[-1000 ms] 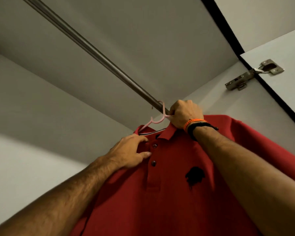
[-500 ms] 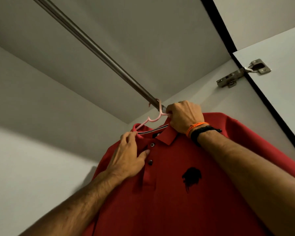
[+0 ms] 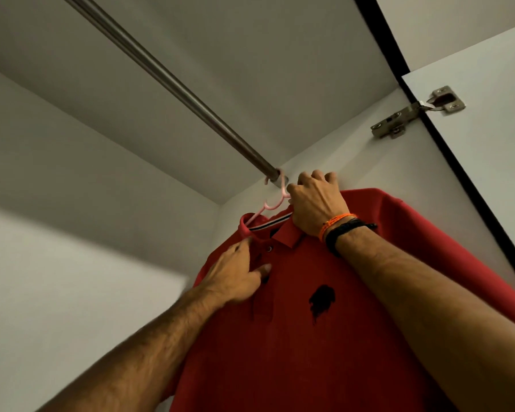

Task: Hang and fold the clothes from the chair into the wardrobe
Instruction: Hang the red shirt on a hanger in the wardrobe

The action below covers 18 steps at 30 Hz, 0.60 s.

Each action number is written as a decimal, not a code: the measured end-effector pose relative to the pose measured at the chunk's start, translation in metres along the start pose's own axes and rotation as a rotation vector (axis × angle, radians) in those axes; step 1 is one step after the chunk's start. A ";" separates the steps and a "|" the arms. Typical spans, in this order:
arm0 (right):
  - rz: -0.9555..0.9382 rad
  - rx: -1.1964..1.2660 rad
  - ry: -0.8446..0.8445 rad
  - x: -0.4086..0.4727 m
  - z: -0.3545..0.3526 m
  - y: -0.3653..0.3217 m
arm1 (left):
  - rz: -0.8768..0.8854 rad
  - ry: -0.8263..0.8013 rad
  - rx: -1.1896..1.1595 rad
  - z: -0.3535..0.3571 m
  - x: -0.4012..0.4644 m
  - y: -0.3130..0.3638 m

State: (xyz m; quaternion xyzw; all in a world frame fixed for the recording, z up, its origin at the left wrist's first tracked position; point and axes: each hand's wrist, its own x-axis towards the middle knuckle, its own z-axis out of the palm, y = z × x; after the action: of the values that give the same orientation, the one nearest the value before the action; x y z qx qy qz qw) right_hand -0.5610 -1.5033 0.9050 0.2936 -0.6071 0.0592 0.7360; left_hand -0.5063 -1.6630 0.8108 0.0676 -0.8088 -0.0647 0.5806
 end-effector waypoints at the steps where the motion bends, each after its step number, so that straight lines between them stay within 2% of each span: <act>1: -0.008 0.004 -0.004 -0.002 -0.001 -0.001 | -0.001 0.006 0.011 -0.003 -0.002 0.002; 10: -0.049 0.198 -0.026 -0.038 -0.023 -0.009 | -0.030 0.067 0.088 -0.032 -0.044 0.024; 18: 0.042 0.444 -0.060 -0.071 -0.069 -0.005 | -0.079 0.084 0.097 -0.062 -0.084 0.052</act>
State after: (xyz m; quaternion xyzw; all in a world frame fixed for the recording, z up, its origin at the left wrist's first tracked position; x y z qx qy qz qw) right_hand -0.5180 -1.4533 0.8309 0.4374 -0.6067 0.1979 0.6336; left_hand -0.4225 -1.5979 0.7614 0.1302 -0.7827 -0.0455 0.6069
